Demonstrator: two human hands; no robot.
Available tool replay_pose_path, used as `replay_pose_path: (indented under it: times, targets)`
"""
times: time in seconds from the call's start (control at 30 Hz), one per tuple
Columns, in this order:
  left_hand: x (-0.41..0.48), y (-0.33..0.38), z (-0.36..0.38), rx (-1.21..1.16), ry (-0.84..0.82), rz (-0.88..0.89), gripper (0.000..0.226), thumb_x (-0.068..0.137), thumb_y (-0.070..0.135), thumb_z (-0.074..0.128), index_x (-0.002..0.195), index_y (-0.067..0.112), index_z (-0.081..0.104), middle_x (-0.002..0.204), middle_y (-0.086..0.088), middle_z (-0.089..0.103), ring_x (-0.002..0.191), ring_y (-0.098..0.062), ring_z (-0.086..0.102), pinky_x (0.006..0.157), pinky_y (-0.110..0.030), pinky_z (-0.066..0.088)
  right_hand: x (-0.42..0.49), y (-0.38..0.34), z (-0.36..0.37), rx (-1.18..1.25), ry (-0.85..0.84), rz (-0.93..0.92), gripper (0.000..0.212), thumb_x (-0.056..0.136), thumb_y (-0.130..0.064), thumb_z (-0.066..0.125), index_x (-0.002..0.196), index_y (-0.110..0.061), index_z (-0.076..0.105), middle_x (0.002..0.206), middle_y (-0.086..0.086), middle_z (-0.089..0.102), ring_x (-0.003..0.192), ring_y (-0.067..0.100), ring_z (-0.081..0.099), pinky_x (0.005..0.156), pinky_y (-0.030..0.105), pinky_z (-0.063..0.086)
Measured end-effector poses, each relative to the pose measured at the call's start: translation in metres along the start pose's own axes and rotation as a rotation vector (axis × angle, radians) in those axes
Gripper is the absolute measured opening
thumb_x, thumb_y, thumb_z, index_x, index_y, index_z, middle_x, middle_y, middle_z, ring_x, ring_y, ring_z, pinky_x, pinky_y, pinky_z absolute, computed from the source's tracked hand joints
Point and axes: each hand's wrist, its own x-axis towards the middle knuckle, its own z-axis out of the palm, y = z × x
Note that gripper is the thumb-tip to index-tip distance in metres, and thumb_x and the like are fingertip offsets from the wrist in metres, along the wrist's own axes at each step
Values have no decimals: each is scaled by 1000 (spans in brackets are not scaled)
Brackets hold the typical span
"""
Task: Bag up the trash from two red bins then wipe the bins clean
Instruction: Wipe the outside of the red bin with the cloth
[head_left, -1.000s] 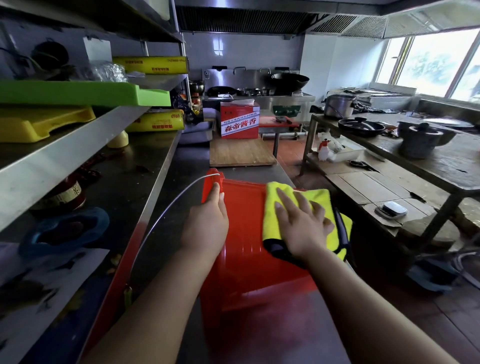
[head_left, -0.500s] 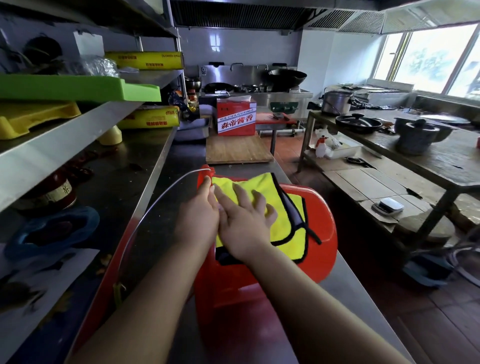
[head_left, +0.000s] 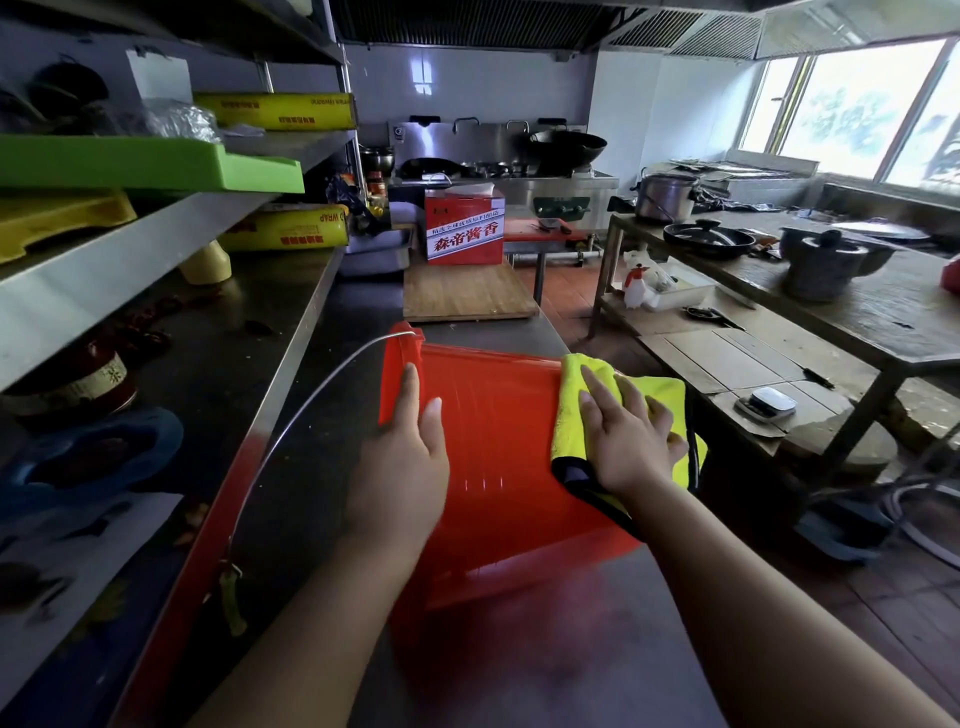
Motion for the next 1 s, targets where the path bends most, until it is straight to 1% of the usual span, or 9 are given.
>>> replay_pose_path:
  times: [0.1,0.23,0.4,0.47,0.53,0.57,0.67,0.8,1.0]
  targets:
    - [-13,-1,6,-100,-20,-42,53,96,47,19,147,43,6,65,-10,60,55,-21,60,50,-36,52,-5,-1,0,21,15,4,41,98,-56,20,138,-60,24,157,-11,16,141,27,6,107,53,9]
    - [-11,1,11,-199,-5,-32,51,98,44,24,148,41,10,71,-13,62,60,-23,62,56,-39,54,-14,-1,-5,29,-10,-20,43,98,-57,20,140,-57,24,158,-11,16,142,28,6,107,53,11]
    - [-4,17,9,-374,2,-93,52,99,43,30,148,35,18,117,-23,60,104,-35,61,86,-46,52,-23,-6,-15,48,-13,-73,43,97,-59,21,140,-57,27,157,-12,20,141,27,8,106,53,13]
    - [1,21,6,-410,-8,-104,51,99,41,34,148,30,23,133,-15,53,115,-25,56,95,-35,46,-23,-7,-24,35,2,-69,42,97,-59,23,138,-57,31,155,-13,24,139,26,11,104,53,15]
    - [5,25,2,-415,-13,-95,49,100,37,37,147,26,30,141,-2,47,113,-8,51,88,-19,37,-23,-9,-30,0,11,-64,42,97,-60,24,137,-57,35,153,-14,28,138,26,14,102,53,16]
    - [7,27,2,-424,-22,-92,48,100,36,37,146,25,32,142,0,47,115,-7,50,86,-19,35,-24,-10,-32,-14,8,-68,41,97,-60,24,136,-56,36,153,-14,29,137,26,16,101,52,16]
    - [14,26,5,-494,-24,-107,44,100,35,37,143,23,39,142,0,47,126,-14,47,92,-20,35,-31,-21,-31,-39,-7,-93,40,98,-57,23,137,-56,34,153,-14,29,137,26,16,101,51,15]
    - [23,24,6,-542,2,-155,40,102,27,34,140,20,45,142,-3,47,128,-16,45,99,-22,33,-44,-57,-23,-64,-62,-221,41,100,-53,21,140,-57,26,155,-13,25,139,28,13,103,51,15]
    - [31,23,5,-489,-13,-157,41,102,29,32,141,23,43,144,-2,45,131,-18,41,95,-21,31,-56,-93,-13,-94,-128,-434,43,99,-54,20,142,-58,19,155,-15,23,135,31,17,99,49,17]
